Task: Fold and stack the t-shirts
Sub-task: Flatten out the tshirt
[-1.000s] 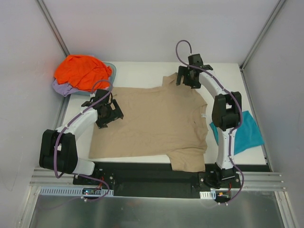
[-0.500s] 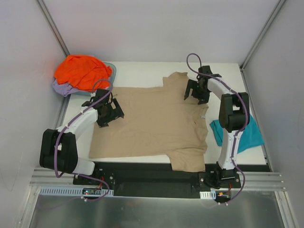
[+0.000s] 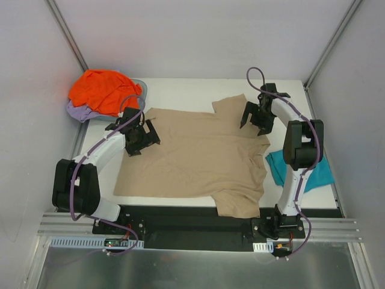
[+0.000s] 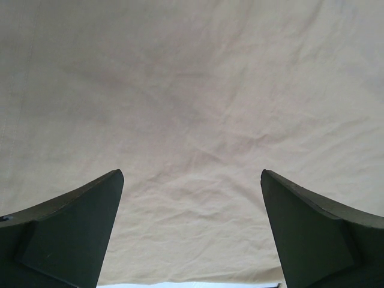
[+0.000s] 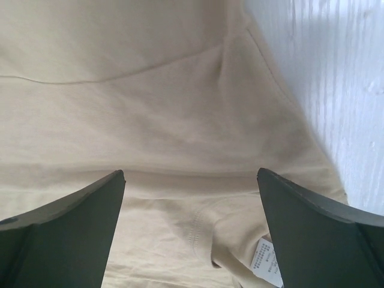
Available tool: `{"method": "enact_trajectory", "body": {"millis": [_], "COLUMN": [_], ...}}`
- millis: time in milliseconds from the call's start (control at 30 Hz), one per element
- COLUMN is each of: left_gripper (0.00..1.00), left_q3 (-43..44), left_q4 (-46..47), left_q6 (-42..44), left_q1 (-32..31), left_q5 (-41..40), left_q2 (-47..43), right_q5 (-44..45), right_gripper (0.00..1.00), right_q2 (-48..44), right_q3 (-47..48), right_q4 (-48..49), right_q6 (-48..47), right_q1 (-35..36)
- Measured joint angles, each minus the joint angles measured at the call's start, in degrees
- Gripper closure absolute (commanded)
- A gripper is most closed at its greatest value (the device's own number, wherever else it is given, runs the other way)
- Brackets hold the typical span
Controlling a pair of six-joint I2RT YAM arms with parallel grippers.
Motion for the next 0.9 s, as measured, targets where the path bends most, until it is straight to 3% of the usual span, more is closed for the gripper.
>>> {"method": "enact_trajectory", "body": {"millis": [200, 500, 900], "left_gripper": [0.01, 0.01, 0.01], "left_q3": [6.58, 18.40, 31.56], "left_q4": [0.57, 1.81, 0.81], "left_q6": [0.76, 3.78, 4.61], "left_q1": [0.00, -0.02, -0.02], "left_q5": [0.24, 4.72, 8.09], "left_q2": [5.38, 20.68, 34.47], "right_q5": [-0.07, 0.02, -1.84], "right_gripper": [0.03, 0.03, 0.03], "right_q2": [0.04, 6.47, 18.88], "right_q3": [3.15, 7.54, 28.68], "right_q4": [0.20, -2.40, -11.72], "right_q6": [-1.11, -0.83, 0.04], "right_q1": [0.94, 3.17, -0.22]}}
